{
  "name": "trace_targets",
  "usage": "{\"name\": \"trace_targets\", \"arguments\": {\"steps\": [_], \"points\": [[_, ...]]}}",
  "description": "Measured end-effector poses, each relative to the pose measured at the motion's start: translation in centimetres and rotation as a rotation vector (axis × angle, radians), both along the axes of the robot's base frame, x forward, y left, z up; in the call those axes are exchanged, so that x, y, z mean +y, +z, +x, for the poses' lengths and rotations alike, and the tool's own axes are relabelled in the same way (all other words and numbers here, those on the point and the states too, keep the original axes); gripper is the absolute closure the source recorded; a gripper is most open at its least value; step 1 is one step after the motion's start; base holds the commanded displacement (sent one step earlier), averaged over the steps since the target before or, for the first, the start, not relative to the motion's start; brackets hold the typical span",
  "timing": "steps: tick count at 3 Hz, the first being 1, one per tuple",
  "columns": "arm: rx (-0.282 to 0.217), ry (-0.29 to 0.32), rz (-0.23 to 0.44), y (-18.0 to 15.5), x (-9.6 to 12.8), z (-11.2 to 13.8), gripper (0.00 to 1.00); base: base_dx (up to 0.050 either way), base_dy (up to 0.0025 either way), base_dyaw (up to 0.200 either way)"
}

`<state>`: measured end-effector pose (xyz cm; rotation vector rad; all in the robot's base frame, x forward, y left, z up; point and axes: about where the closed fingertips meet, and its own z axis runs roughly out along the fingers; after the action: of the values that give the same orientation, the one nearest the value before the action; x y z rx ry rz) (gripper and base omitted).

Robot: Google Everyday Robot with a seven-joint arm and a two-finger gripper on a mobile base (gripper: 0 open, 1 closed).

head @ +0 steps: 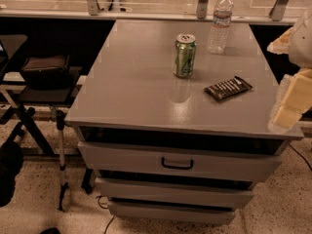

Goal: Move green can near rxbar chocolate

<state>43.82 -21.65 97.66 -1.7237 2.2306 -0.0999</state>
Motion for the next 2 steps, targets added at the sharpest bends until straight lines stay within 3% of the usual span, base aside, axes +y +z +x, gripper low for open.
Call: {"name": "trace_targets", "arguments": {"steps": [2], "points": [[-0.001,0.000,0.000,0.02,0.00,0.00,0.00,0.019,-0.00063,-0.062]]}}
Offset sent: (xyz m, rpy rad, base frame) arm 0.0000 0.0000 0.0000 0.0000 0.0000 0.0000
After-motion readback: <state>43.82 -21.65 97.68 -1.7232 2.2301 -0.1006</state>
